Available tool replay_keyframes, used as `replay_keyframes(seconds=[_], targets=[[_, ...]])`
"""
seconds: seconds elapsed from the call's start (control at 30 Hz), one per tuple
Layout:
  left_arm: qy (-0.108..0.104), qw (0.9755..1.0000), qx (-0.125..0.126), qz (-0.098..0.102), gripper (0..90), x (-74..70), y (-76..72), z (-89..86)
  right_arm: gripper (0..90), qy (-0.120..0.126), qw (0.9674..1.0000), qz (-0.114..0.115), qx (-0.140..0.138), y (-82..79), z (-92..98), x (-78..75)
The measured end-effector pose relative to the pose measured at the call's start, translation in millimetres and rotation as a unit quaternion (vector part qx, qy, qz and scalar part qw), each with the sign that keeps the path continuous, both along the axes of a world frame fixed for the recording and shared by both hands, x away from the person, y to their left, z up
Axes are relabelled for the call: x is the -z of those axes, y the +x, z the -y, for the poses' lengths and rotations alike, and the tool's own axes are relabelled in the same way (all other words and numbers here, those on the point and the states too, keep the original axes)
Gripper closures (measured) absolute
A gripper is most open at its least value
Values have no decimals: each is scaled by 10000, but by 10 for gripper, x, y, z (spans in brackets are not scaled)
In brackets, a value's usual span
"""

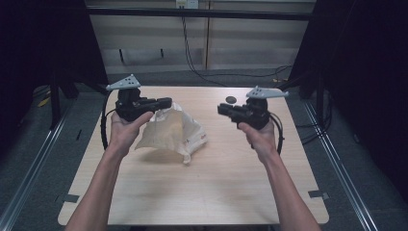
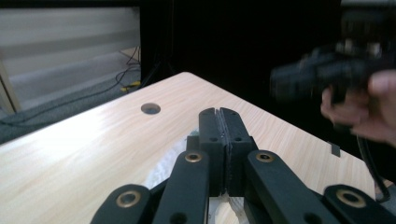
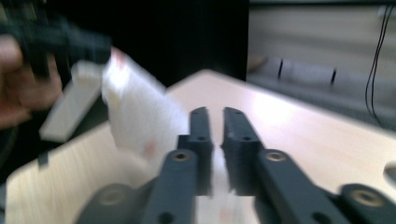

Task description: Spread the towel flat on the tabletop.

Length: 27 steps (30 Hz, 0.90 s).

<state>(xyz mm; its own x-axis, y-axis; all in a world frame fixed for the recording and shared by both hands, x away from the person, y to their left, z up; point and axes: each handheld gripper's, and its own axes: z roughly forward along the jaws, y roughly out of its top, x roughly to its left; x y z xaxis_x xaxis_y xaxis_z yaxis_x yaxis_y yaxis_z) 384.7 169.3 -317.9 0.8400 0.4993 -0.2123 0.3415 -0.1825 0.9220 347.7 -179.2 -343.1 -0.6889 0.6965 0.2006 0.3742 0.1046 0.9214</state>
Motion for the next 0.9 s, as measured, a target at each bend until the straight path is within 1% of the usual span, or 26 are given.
replay_keyframes(seconds=[0.03,0.07,0.1,0.13,0.17,0.23,0.33,0.43,0.5,0.53,0.57,0.6,0.63,0.67,0.7,0.73,0.77,0.8,0.83,0.87,0.9], targets=[[27,10000,-10,-27,894,15,-1,8,734,-21,9999,-127,-54,-16,-37,114],[27,10000,-10,-27,894,15,-1,8,734,-21,9999,-127,-54,-16,-37,114],[65,10000,0,-44,894,15,-9,15,691,-77,9996,-248,-82,-28,-78,233],[39,10000,7,-42,894,11,-16,23,640,-91,9989,-436,-121,-35,-133,387],[38,10000,30,-35,894,-3,-25,29,620,-80,9985,-524,-147,-37,-165,477],[19,10000,64,-40,894,-39,-40,40,586,-10,9965,-782,-281,-35,-274,715],[-95,9999,88,-61,894,-104,-84,51,546,-18,9946,-957,-400,-31,-437,921],[-231,9996,134,-66,894,-186,-140,72,470,-66,9935,-1031,-480,-36,-631,1069],[-212,9997,151,-5,894,-236,-180,99,413,-96,9933,-1023,-525,-54,-729,1113],[-223,9996,186,7,894,-263,-202,116,377,-94,9935,-1013,-504,-68,-779,1123],[-245,9995,210,39,894,-298,-230,135,362,-86,9942,-974,-448,-79,-822,1132],[-250,9994,222,51,894,-319,-247,147,344,-49,9943,-984,-396,-93,-865,1133],[-267,9993,257,77,894,-353,-274,164,331,-70,9950,-946,-306,-100,-887,1132],[-270,9992,276,101,894,-373,-292,173,336,-89,9959,-885,-160,-107,-911,1121],[-263,9991,310,126,894,-398,-315,183,369,-64,9962,-868,-58,-113,-913,1108],[-298,9989,351,133,894,-420,-335,188,377,-11,9965,-824,123,-112,-903,1090],[-339,9986,392,143,894,-439,-351,195,364,38,9966,-789,255,-103,-887,1067],[-336,9984,434,162,894,-456,-366,204,367,37,9969,-708,353,-96,-877,1042],[-315,9983,443,188,893,-475,-380,218,370,32,9969,-658,425,-93,-873,1015],[-303,9983,461,195,893,-484,-385,223,352,96,9971,-628,429,-90,-876,985],[-344,9980,487,196,893,-490,-389,231,334,144,9974,-606,361,-89,-881,969]])
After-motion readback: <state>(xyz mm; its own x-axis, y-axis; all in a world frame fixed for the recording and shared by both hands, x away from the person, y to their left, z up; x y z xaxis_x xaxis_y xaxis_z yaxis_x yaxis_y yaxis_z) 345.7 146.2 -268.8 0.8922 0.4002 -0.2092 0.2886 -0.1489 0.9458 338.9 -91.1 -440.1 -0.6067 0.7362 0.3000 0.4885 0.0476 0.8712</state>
